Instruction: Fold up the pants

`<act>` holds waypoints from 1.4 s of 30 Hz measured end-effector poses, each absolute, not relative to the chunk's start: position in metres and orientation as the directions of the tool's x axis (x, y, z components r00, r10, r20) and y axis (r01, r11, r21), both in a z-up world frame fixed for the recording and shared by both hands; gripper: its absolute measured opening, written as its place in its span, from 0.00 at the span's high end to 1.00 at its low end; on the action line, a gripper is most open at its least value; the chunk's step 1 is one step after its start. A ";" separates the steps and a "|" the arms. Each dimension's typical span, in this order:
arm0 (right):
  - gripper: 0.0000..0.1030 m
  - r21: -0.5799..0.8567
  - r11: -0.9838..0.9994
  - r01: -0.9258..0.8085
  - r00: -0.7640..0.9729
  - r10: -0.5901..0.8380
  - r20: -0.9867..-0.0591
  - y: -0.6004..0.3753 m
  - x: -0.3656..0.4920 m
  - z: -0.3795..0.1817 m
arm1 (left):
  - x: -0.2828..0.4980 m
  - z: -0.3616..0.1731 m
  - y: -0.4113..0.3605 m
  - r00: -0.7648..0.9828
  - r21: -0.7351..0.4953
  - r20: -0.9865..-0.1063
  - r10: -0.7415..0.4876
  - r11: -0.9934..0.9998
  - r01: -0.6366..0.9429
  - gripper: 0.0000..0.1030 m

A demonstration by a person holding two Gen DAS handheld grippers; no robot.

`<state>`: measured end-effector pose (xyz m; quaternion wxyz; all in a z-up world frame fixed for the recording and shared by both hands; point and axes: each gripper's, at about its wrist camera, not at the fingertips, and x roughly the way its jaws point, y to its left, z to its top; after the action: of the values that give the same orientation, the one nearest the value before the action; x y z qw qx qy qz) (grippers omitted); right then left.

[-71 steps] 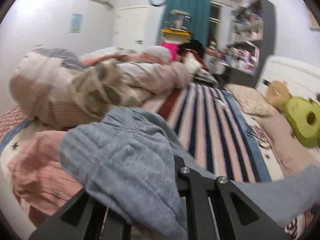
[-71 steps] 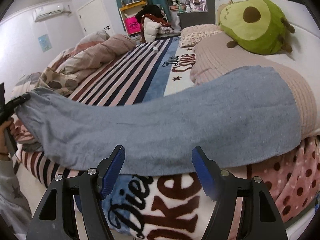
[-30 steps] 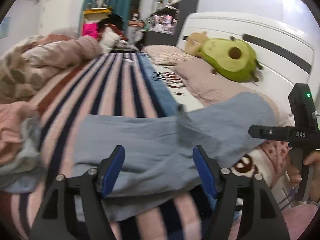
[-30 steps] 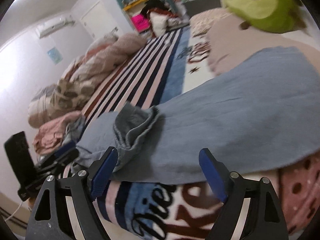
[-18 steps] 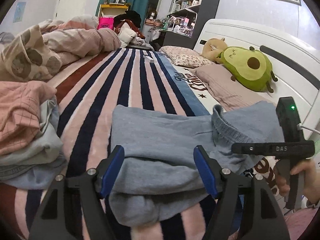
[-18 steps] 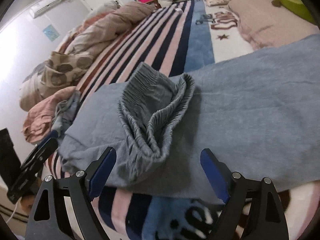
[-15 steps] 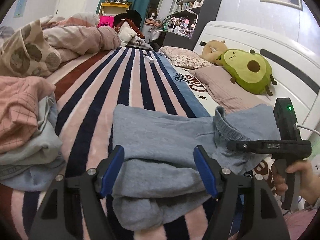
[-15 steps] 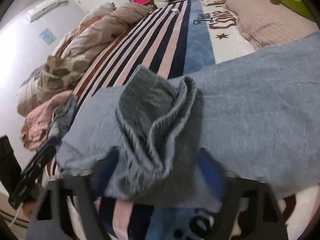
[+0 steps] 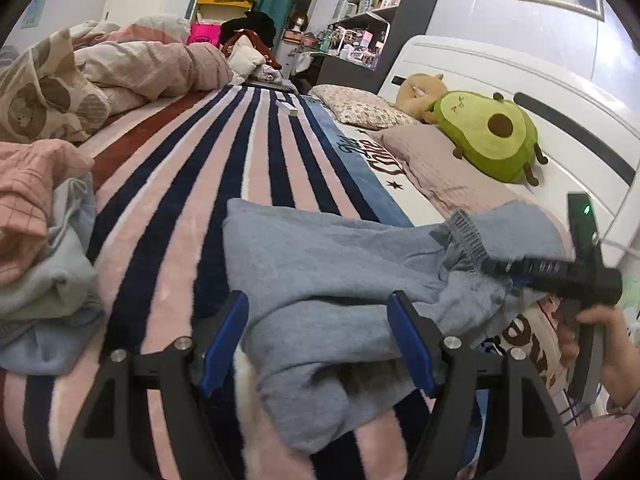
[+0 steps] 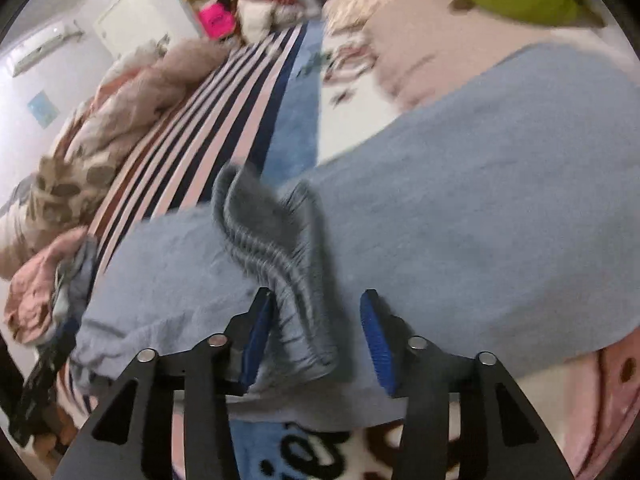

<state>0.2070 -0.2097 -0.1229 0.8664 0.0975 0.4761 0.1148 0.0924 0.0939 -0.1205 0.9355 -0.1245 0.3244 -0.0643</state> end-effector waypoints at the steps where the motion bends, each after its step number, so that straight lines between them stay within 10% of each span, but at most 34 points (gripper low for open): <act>1: 0.58 0.268 0.959 -0.096 0.541 0.276 -0.795 -0.213 0.207 -0.118 | 0.094 -0.122 0.092 0.777 -0.266 -0.599 -0.193 0.963 0.035 0.34; 9: 0.56 0.331 0.911 -0.247 0.523 0.413 -0.745 -0.196 0.207 -0.111 | 0.099 -0.128 0.090 0.755 -0.228 -0.634 -0.165 0.973 0.022 0.34; 20: 0.61 0.132 0.979 -0.154 0.556 0.196 -0.808 -0.204 0.221 -0.135 | 0.093 -0.154 0.097 0.685 -0.190 -0.712 -0.153 0.982 0.023 0.30; 31: 0.28 0.287 0.955 0.079 0.653 0.168 -0.738 -0.327 0.172 -0.093 | 0.079 -0.114 0.101 0.757 -0.195 -0.635 -0.153 0.980 0.035 0.30; 42: 0.23 0.431 0.888 0.160 0.628 0.246 -0.739 -0.388 0.168 -0.139 | 0.090 -0.099 0.074 0.766 -0.213 -0.618 -0.178 0.975 0.055 0.29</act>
<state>0.1676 -0.3883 -0.1385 0.8708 0.2354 0.4308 0.0246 0.0902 0.0737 -0.0994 0.9352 -0.0918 0.3363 -0.0621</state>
